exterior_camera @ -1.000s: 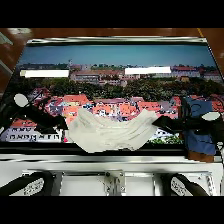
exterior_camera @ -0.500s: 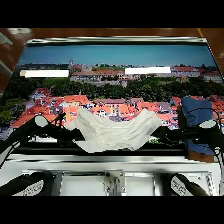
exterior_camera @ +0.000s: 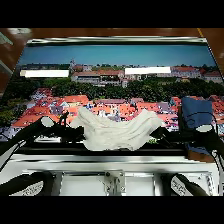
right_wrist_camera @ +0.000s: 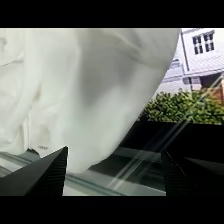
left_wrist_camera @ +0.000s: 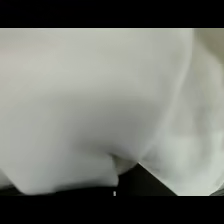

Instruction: Fold the shirts.

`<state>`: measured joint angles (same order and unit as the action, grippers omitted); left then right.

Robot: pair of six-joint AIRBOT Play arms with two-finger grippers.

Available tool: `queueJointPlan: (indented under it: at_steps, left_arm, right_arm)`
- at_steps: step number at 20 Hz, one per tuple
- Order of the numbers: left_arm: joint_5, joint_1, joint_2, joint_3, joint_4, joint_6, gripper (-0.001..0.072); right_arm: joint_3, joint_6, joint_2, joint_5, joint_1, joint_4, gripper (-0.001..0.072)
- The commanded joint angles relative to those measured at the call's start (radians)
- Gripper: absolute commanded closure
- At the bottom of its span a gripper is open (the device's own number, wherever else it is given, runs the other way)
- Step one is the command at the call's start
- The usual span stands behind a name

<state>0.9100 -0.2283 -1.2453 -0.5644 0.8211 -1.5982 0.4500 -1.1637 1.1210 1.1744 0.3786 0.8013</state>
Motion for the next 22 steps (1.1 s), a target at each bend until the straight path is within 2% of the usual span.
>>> queueJointPlan:
  at_steps: [1, 4, 5, 6, 11, 12, 13, 15, 17, 19, 20, 22]
  left_arm:
    - [-0.01, -0.003, 0.06, -0.009, -0.006, 0.02, 0.0663]
    - [-0.009, -0.003, 0.117, -0.009, -0.006, 0.02, 0.0663]
    - [-0.009, -0.003, 0.131, -0.009, -0.006, 0.02, 0.0663]
    - [-0.009, -0.003, 0.137, -0.009, -0.006, 0.02, 0.0663]
    - [-0.002, -0.003, 0.14, -0.009, -0.006, 0.021, 0.0663]
    - [0.005, -0.003, 0.14, -0.009, -0.008, 0.035, 0.0663]
    - [0.013, -0.003, 0.14, -0.009, -0.01, 0.048, 0.0662]
    - [0.018, -0.003, 0.143, -0.01, -0.01, 0.072, 0.0663]
    - [0.016, 0.0, 0.167, -0.025, 0.012, 0.09, 0.0666]
    - [0.059, 0.0, 0.214, -0.112, 0.132, 0.028, 0.0666]
    - [0.103, 0.0, 0.245, -0.192, 0.21, -0.005, 0.0666]
    - [0.169, -0.001, 0.316, -0.399, 0.319, -0.014, 0.0666]
  right_arm:
    - [-0.06, -0.009, 0.0, -0.109, 0.0, -0.075, 0.0027]
    - [-0.068, -0.011, 0.0, -0.162, 0.0, -0.12, 0.003]
    - [-0.068, -0.018, 0.0, -0.177, -0.004, -0.147, 0.0079]
    - [-0.068, -0.034, 0.0, -0.204, -0.022, -0.166, 0.0083]
    - [-0.068, -0.137, 0.047, -0.388, -0.215, -0.175, 0.0083]
    - [-0.068, -0.161, 0.068, -0.396, -0.232, -0.175, 0.013]
    - [-0.068, -0.171, 0.089, -0.395, -0.239, -0.175, 0.0265]
    - [-0.064, -0.166, 0.103, -0.385, -0.235, -0.183, 0.063]
    - [-0.027, -0.076, 0.073, -0.319, -0.221, -0.189, 0.064]
    - [0.057, 0.045, -0.008, -0.211, -0.201, -0.192, 0.064]
    - [0.116, 0.097, -0.061, -0.151, -0.191, -0.193, 0.064]
    - [0.274, 0.151, -0.187, -0.044, -0.167, -0.223, 0.064]
